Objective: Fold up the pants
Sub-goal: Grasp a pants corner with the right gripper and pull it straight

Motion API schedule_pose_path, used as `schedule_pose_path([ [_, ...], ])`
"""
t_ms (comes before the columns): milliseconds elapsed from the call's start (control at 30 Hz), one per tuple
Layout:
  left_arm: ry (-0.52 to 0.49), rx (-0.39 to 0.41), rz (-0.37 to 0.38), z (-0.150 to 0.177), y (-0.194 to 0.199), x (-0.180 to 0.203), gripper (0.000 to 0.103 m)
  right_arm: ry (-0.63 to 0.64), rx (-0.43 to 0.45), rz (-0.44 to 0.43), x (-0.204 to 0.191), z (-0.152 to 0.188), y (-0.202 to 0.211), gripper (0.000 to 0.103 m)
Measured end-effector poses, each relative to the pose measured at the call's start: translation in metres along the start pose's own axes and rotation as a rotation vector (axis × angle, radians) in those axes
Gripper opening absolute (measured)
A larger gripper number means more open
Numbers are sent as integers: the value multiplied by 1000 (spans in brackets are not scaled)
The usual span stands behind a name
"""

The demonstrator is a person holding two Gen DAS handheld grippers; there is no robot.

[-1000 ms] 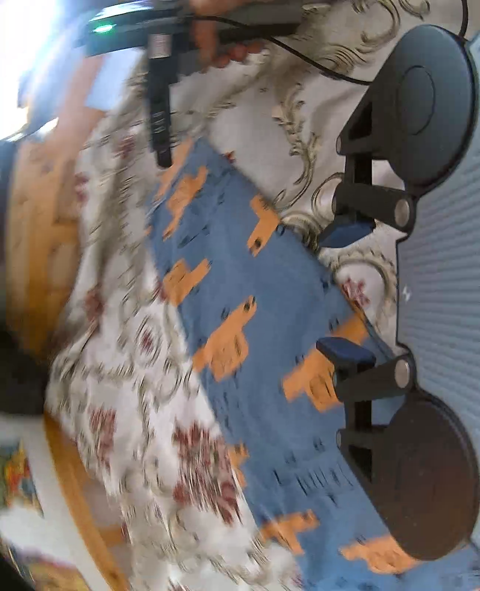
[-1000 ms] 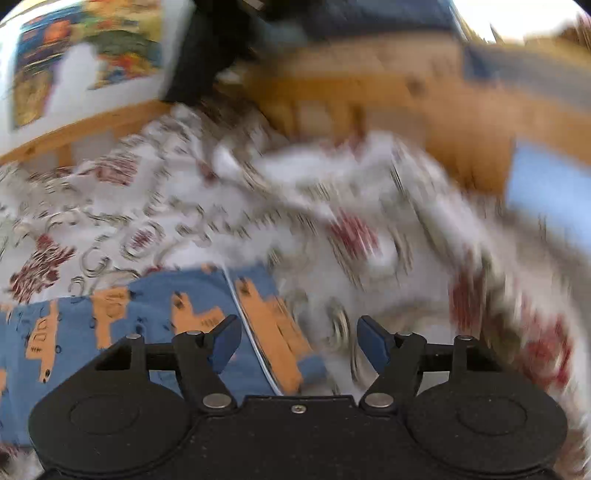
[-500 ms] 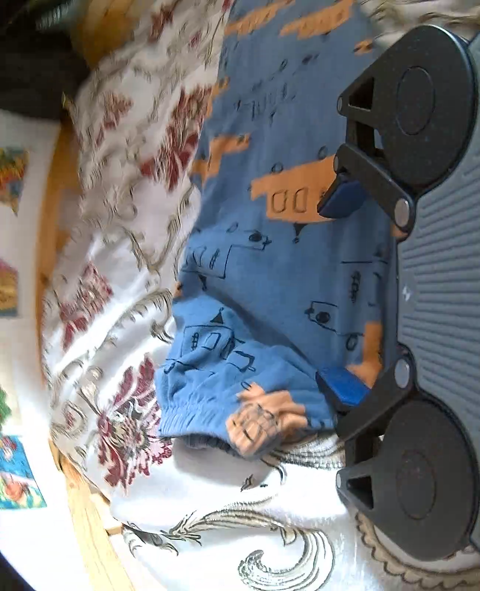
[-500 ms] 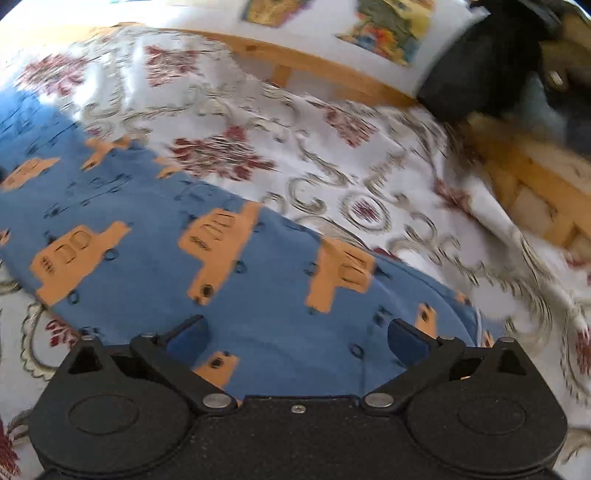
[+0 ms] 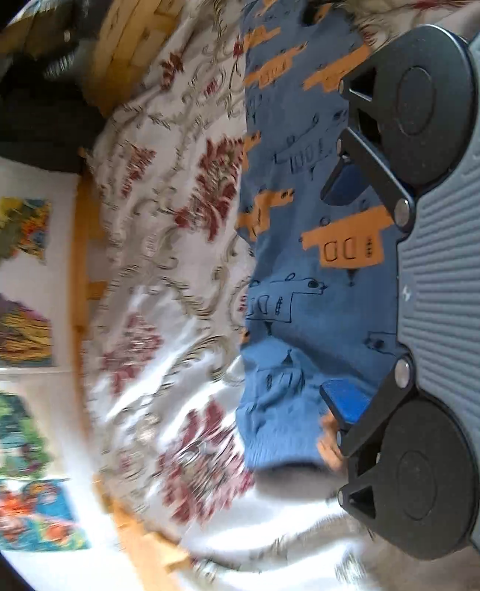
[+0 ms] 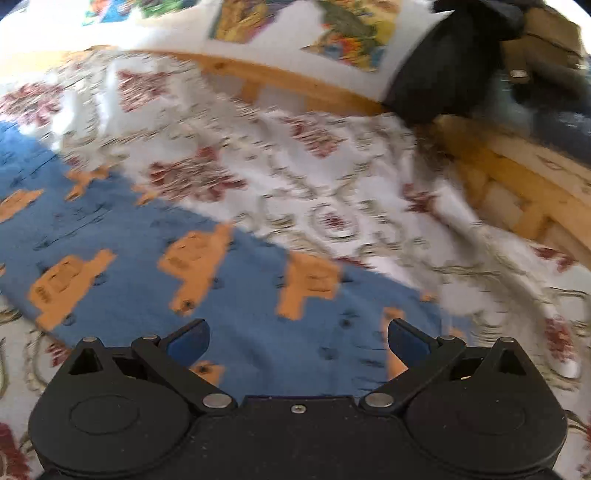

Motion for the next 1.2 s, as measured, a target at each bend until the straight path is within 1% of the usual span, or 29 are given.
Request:
schedule_pose_path([
  [33, -1, -36, -28, -2, -15, -2, 103, 13, -25, -13, -3, 1, -4, 102],
  [67, -8, -80, -84, -2, -27, -6, 103, 21, -46, -16, -4, 2, -8, 102],
  [100, -23, -121, -144, -2, -37, -11, 102, 17, -46, -21, -3, 2, -8, 102],
  [133, -49, -133, -137, 2, -39, -14, 101, 13, -49, -25, 0, 1, -8, 102],
  [200, -110, -104, -101, 9, -27, -12, 101, 11, -63, 2, 7, -4, -7, 102],
  [233, -154, -114, -102, 10, -21, -8, 102, 13, -63, 10, 12, -9, -6, 102],
  [267, -209, -114, -112, 10, -13, -1, 102, 13, -50, -10, 15, -14, -6, 102],
  [300, -245, -99, -113, 9, -6, 4, 102, 15, -28, -58, 17, -22, -7, 102],
  [333, -282, -65, -91, 5, 2, 11, 103, 25, -10, -105, 17, -32, -12, 102],
  [400, -318, 10, -25, -8, 12, 20, 103, 59, 12, -207, 9, -57, -29, 102],
  [433, -326, 42, -2, -17, 13, 26, 103, 65, 12, -281, 3, -73, -42, 102],
  [500, -343, 73, 38, -35, 3, 36, 103, 32, -3, -441, -6, -102, -70, 102],
  [567, -394, 79, 80, -47, -15, 47, 103, -21, -52, -596, -12, -131, -101, 102],
  [633, -470, 63, 108, -52, -35, 58, 103, -85, -82, -709, -17, -156, -128, 102],
  [667, -511, 53, 132, -53, -44, 64, 103, -129, -117, -767, -19, -168, -144, 102],
  [733, -580, 32, 188, -44, -58, 73, 103, -232, -195, -898, -25, -186, -173, 102],
  [800, -613, 3, 233, -36, -66, 77, 103, -294, -259, -988, -35, -196, -192, 94],
  [867, -599, -26, 276, -30, -70, 76, 103, -277, -300, -1020, -50, -202, -202, 72],
  [933, -559, -35, 299, -23, -71, 71, 103, -186, -318, -1022, -69, -205, -206, 63],
  [1000, -520, -36, 311, -18, -71, 64, 103, -97, -330, -1031, -86, -203, -206, 61],
  [1033, -503, -40, 317, -17, -72, 62, 103, -60, -332, -1033, -94, -201, -204, 56],
  [1067, -484, -46, 325, -15, -73, 59, 103, -32, -329, -1029, -100, -200, -203, 46],
  [1100, -469, -52, 331, -14, -73, 57, 103, 0, -320, -1021, -106, -200, -201, 39],
  [1133, -451, -58, 339, -13, -75, 54, 103, 25, -308, -1013, -111, -199, -200, 24],
  [1167, -432, -63, 346, -13, -76, 52, 103, 55, -294, -1002, -115, -199, -198, 11],
  [1200, -409, -67, 353, -13, -76, 49, 103, 85, -279, -989, -119, -199, -195, 10],
])
Point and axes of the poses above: each gripper's, at about its wrist camera, not at the fingertips, and y roughly against the way its jaws point, x to its right, z to its underside, the point moved 2 cm from there along -y, roughly the way its jaws point, and after that the axes turned 6 degrees about -z, right-handed, at the moved point
